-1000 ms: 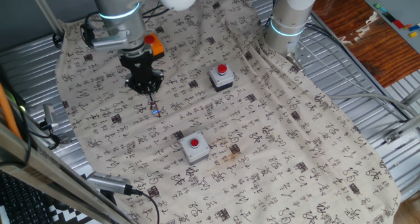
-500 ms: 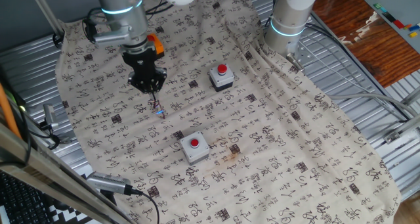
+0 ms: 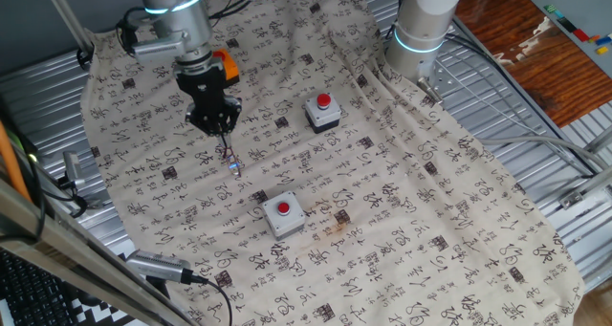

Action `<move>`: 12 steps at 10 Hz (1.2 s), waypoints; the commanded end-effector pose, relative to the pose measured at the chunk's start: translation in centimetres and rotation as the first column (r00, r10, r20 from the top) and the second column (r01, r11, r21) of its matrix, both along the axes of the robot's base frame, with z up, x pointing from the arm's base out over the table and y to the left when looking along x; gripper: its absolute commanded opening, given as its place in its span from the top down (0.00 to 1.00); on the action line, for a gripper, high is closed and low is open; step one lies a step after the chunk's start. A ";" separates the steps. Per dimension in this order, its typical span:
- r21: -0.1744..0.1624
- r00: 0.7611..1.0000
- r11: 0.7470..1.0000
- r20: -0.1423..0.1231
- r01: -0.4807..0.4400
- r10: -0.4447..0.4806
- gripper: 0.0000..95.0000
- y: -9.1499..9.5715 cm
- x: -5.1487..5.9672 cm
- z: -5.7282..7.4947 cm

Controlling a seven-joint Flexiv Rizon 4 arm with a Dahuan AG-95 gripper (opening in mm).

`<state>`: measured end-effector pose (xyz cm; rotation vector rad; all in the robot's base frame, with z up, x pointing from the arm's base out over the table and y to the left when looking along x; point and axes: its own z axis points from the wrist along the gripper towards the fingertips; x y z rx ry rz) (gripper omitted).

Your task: Unfold the leg of the glasses (with one hand)

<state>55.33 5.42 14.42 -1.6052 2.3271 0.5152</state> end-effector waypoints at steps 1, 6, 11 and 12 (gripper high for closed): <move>-0.001 1.000 1.000 -0.001 0.005 -0.005 1.00 0.2 0.2 -0.2; -0.018 1.000 1.000 -0.003 0.011 -0.011 1.00 0.5 0.5 -0.6; -0.145 1.000 0.989 0.001 -0.001 0.001 1.00 1.3 0.7 -1.4; -0.156 1.000 0.988 0.003 -0.005 0.006 1.00 1.3 0.6 -1.4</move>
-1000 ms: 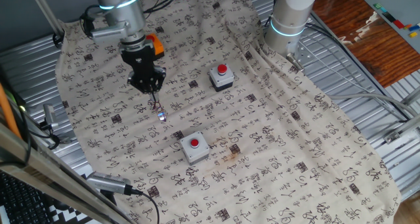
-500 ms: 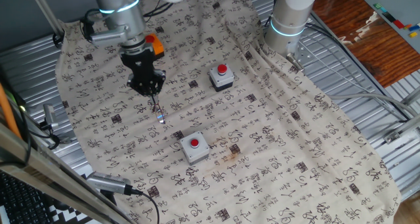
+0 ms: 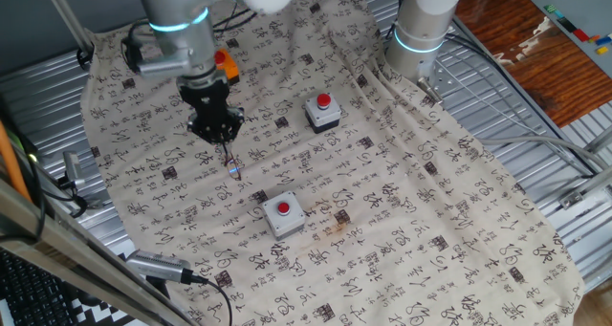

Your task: Unfold the leg of the glasses (with one hand)

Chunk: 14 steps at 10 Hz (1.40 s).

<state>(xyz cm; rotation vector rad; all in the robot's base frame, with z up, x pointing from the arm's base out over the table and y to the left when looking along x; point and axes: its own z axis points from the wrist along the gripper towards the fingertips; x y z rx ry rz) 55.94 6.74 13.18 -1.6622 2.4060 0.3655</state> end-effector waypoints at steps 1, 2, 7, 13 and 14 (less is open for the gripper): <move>-0.052 1.000 0.999 0.001 -0.007 0.007 1.00 0.0 0.0 -0.1; -0.059 1.000 0.998 0.000 -0.002 0.002 1.00 0.0 0.0 -0.1; -0.085 1.000 0.996 0.000 0.006 -0.006 1.00 0.0 0.0 -0.1; -0.104 1.000 0.994 -0.003 0.024 -0.025 1.00 0.0 0.0 -0.1; -0.110 1.000 0.993 -0.003 0.029 -0.029 1.00 0.0 0.0 -0.1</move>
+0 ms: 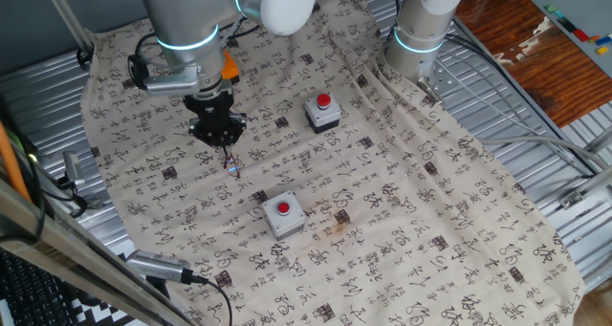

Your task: Unfold the leg of the glasses (with one hand)

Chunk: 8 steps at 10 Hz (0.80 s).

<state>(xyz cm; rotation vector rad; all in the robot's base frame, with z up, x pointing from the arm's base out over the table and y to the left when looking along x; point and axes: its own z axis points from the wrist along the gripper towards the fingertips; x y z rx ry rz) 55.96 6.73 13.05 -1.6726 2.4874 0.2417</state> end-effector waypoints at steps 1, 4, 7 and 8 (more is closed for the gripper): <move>-0.009 1.000 1.000 0.001 -0.005 0.005 1.00 0.0 0.0 0.0; -0.024 1.000 1.000 -0.002 -0.011 0.011 1.00 0.0 0.0 0.0; -0.008 1.000 1.000 0.000 -0.013 0.013 1.00 -0.2 0.0 0.2; -0.006 1.000 1.000 0.000 -0.014 0.014 1.00 -0.5 -0.1 0.3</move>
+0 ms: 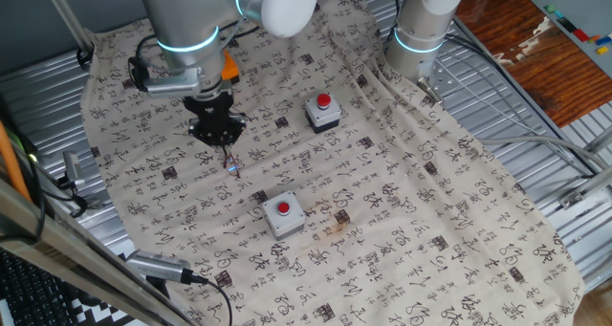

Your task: Unfold the leg of the glasses (with one hand)

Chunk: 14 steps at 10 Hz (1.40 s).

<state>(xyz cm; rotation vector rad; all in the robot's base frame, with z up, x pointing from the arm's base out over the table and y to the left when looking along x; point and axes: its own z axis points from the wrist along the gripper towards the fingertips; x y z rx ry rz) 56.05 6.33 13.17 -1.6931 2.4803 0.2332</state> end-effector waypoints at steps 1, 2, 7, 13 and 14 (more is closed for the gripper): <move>0.001 1.000 1.000 0.000 -0.004 0.004 1.00 -0.4 -0.2 0.4; 0.002 1.000 1.000 0.000 -0.005 0.005 1.00 -0.8 -0.3 0.7; 0.061 1.000 0.998 -0.003 0.010 -0.010 1.00 -1.0 -0.3 0.8; 0.072 1.000 0.997 -0.002 0.012 -0.011 0.80 -1.0 -0.3 0.8; 0.072 1.000 0.997 -0.002 0.012 -0.011 0.80 -1.0 -0.3 0.8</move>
